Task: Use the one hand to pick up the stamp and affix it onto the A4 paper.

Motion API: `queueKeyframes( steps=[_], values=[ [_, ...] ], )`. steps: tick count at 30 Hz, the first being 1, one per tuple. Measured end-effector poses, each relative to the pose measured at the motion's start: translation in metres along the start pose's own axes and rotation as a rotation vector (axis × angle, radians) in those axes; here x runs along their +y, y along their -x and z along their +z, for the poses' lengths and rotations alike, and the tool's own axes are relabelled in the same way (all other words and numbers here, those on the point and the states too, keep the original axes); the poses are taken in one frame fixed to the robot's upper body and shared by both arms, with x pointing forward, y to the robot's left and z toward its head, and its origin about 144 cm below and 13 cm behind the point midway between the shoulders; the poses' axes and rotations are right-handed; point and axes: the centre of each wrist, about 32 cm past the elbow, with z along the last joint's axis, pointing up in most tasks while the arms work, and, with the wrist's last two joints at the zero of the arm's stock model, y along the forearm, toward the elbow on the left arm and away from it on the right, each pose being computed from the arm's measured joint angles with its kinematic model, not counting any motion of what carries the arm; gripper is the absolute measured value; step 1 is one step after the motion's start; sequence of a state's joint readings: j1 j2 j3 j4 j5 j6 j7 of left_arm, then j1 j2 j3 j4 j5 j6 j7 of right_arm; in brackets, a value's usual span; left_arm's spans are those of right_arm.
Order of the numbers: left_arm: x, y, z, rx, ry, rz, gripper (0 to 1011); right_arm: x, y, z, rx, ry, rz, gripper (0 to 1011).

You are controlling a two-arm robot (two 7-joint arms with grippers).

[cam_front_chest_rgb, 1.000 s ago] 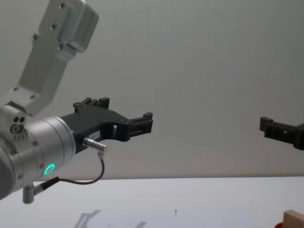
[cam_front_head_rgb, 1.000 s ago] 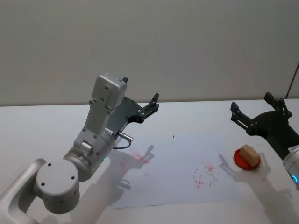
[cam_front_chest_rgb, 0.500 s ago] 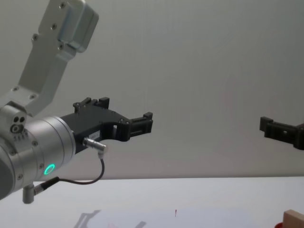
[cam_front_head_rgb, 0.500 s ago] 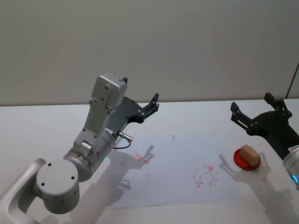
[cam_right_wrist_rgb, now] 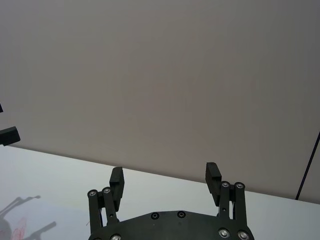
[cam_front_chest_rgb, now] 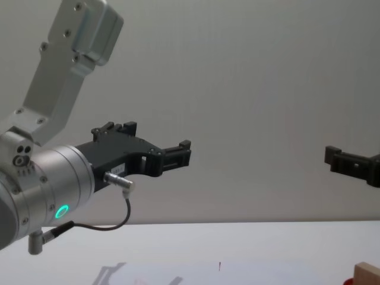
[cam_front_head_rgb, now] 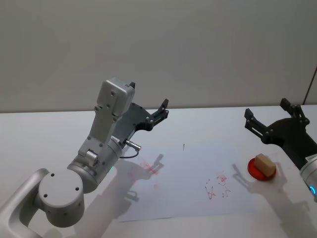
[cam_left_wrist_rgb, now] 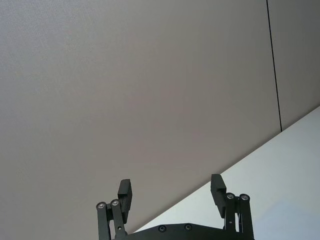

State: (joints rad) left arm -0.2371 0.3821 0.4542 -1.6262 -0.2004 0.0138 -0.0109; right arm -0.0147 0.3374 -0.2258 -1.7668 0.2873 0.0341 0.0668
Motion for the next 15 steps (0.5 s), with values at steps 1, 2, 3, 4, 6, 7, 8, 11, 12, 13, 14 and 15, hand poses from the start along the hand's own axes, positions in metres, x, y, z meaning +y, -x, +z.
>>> queueKeyframes(
  steps=[1, 2, 3, 4, 6, 7, 8, 11, 12, 13, 14, 15],
  values=[
    [0.0, 0.0, 0.0, 0.0, 0.0, 0.0, 1001, 0.0, 0.0, 0.0, 0.0, 0.0, 0.0, 1001],
    [0.0, 0.0, 0.0, 0.0, 0.0, 0.0, 1001, 0.0, 0.0, 0.0, 0.0, 0.0, 0.0, 1001],
    [0.0, 0.0, 0.0, 0.0, 0.0, 0.0, 1001, 0.0, 0.0, 0.0, 0.0, 0.0, 0.0, 1001],
    [0.0, 0.0, 0.0, 0.0, 0.0, 0.0, 1001, 0.0, 0.0, 0.0, 0.0, 0.0, 0.0, 1001],
    [0.0, 0.0, 0.0, 0.0, 0.0, 0.0, 1001, 0.0, 0.0, 0.0, 0.0, 0.0, 0.0, 1001],
    [0.0, 0.0, 0.0, 0.0, 0.0, 0.0, 1001, 0.0, 0.0, 0.0, 0.0, 0.0, 0.0, 1001],
    [0.0, 0.0, 0.0, 0.0, 0.0, 0.0, 1001, 0.0, 0.0, 0.0, 0.0, 0.0, 0.0, 1001],
    [0.0, 0.0, 0.0, 0.0, 0.0, 0.0, 1001, 0.0, 0.0, 0.0, 0.0, 0.0, 0.0, 1001],
    [0.0, 0.0, 0.0, 0.0, 0.0, 0.0, 1001, 0.0, 0.0, 0.0, 0.0, 0.0, 0.0, 1001],
    [0.0, 0.0, 0.0, 0.0, 0.0, 0.0, 1001, 0.0, 0.0, 0.0, 0.0, 0.0, 0.0, 1001],
    [0.0, 0.0, 0.0, 0.0, 0.0, 0.0, 1001, 0.0, 0.0, 0.0, 0.0, 0.0, 0.0, 1001],
    [0.0, 0.0, 0.0, 0.0, 0.0, 0.0, 1001, 0.0, 0.0, 0.0, 0.0, 0.0, 0.0, 1001]
  ],
)
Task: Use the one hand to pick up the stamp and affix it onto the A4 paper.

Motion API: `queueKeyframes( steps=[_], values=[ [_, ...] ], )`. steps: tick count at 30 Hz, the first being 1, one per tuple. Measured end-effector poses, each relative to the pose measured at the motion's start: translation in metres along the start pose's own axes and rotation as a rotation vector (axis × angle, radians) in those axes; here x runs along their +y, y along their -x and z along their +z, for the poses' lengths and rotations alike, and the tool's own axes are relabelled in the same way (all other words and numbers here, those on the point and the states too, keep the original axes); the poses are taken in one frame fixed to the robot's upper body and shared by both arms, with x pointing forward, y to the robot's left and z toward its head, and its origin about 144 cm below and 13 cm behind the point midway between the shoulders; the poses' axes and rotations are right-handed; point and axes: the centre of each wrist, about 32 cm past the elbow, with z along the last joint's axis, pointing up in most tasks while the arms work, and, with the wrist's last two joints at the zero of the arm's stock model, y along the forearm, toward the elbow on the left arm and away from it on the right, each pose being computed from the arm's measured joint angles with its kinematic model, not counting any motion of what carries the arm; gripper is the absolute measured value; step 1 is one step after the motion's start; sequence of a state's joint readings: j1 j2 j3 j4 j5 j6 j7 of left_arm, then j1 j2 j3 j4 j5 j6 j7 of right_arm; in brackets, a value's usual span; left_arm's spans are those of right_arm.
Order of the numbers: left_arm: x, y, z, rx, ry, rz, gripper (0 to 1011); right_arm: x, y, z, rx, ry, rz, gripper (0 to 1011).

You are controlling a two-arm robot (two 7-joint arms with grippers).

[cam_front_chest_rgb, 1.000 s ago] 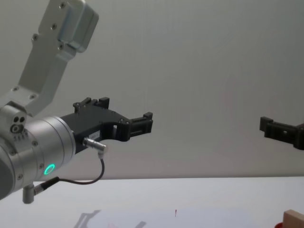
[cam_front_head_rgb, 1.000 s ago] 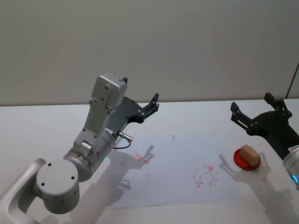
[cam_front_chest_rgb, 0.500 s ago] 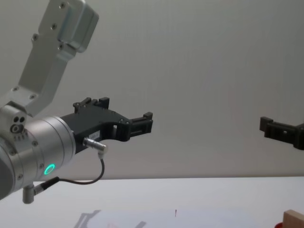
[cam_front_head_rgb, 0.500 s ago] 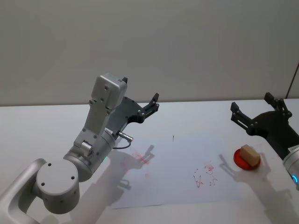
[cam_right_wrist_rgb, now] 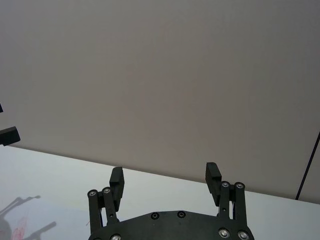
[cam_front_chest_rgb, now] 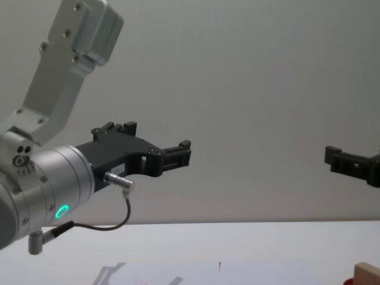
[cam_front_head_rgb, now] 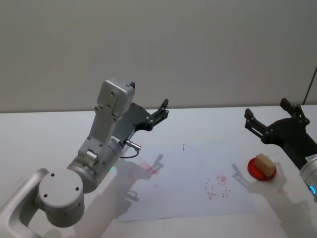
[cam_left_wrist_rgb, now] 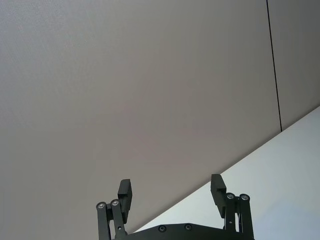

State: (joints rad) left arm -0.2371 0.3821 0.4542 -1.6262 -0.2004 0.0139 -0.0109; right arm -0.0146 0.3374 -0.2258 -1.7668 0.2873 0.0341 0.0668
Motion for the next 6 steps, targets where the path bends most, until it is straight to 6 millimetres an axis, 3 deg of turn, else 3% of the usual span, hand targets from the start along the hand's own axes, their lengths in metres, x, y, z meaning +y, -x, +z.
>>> queueKeyframes(
  steps=[6],
  values=[
    [0.0, 0.0, 0.0, 0.0, 0.0, 0.0, 1001, 0.0, 0.0, 0.0, 0.0, 0.0, 0.0, 1001]
  ],
)
